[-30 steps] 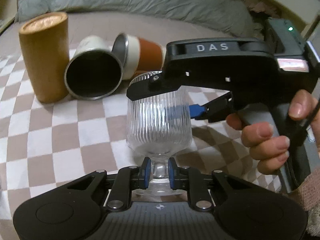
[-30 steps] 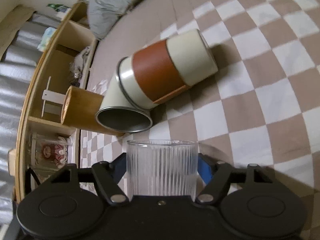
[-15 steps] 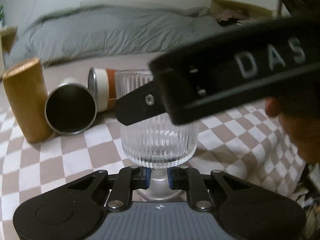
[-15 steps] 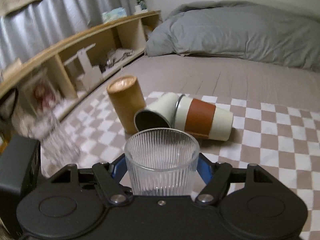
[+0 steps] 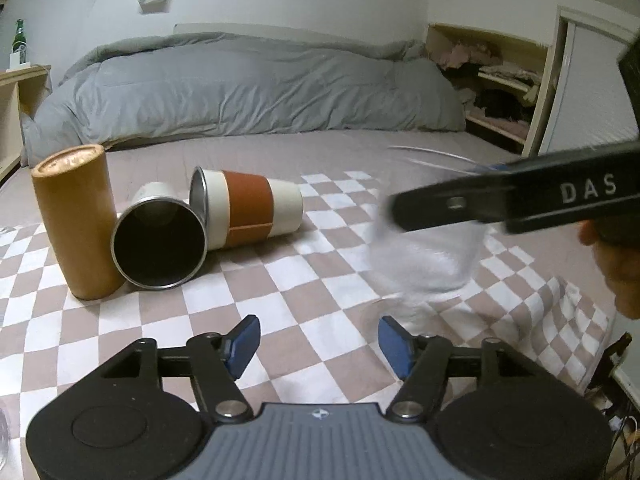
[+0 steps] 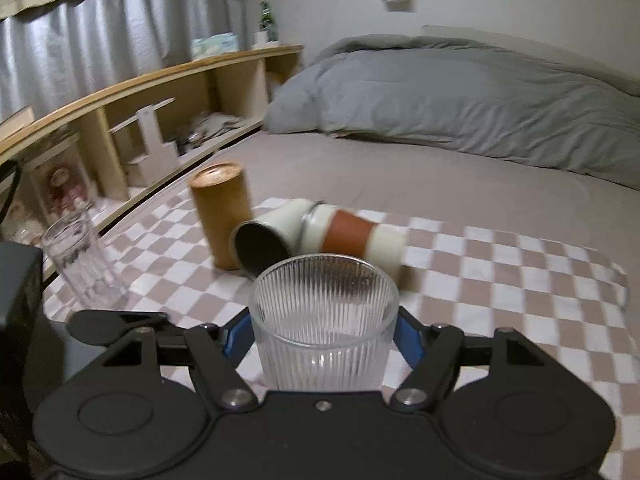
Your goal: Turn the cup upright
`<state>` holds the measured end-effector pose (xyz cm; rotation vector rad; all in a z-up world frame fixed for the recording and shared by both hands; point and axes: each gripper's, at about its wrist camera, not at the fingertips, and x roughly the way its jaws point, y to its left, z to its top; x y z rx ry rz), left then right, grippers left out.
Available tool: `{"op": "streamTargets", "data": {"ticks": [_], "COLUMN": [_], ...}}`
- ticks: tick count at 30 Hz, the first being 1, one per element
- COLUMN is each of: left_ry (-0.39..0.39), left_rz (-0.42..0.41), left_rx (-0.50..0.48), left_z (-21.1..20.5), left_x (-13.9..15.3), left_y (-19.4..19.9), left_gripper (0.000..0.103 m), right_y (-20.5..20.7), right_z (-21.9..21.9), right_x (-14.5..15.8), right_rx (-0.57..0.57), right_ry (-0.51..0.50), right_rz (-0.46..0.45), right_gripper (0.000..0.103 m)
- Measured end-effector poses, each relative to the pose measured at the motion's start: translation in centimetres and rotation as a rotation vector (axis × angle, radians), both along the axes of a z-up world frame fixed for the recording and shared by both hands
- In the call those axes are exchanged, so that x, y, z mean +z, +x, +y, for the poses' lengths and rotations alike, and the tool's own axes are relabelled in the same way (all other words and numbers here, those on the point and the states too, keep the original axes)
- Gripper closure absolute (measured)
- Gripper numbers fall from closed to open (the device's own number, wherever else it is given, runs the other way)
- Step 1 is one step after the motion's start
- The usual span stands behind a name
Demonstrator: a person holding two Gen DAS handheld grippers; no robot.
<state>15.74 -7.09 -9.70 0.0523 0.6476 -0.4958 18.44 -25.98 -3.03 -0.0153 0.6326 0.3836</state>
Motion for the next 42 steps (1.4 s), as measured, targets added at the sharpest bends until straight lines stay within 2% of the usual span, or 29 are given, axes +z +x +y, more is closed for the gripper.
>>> {"op": "streamTargets", "data": {"ticks": [4,11,18,25,28,29,31,35,38,42], "left_ry": [-0.022,-0.047,-0.029,-0.030,-0.032,-0.032,-0.031,-0.041,-0.047,-0.029], "left_rz": [-0.021,-0.049,-0.053,-0.053,-0.056,-0.057,-0.057,-0.059,-0.067,-0.087], "left_rx": [0.004,0.018,0.012,0.021,0.027,0.031,0.043,0.073,0.099,0.140], "left_z": [-0.3,-0.2,-0.4,-0.3,-0.2,-0.1,0.1,0.6,1.0,1.5], "left_x": [0.4,1.5,1.6,1.8,2.2,2.3,2.8,4.1,5.3,7.1], "left_y": [-0.6,-1.2,-1.6,-1.7,-1.9,-2.0,-2.3,-3.0,-3.7,-5.3], "left_gripper": [0.028,0.026,0.026,0.026,0.026,0.026,0.025,0.020,0.016,0.010], "right_y": [-1.3,-2.2,-1.1,-1.4,-1.6,-1.7,-2.0,-3.3,-5.2,-7.5], "right_z": [-3.2,-8.7,-12.8,-12.6,-12.5,-12.7,-13.0,-13.0,-12.1,-10.3], "right_x": [0.6,-0.2,-2.4,-3.7,-3.7,-3.6,-3.1,-1.5,0.2,2.2], "right_rx": [-0.094,-0.309,-0.472,-0.464,-0.478,-0.484,-0.517,-0.550,-0.514,-0.466], "right_ry": [-0.036,-0.099,-0.104,-0.137,-0.122,-0.099,-0.065,-0.040,-0.012,-0.025], "right_rz": [-0.040,-0.054,-0.060,-0.097,-0.077,-0.070,-0.058,-0.046,-0.060,-0.083], "right_gripper": [0.030,0.030,0.030,0.030,0.028,0.024,0.001,0.000,0.000,0.000]}}
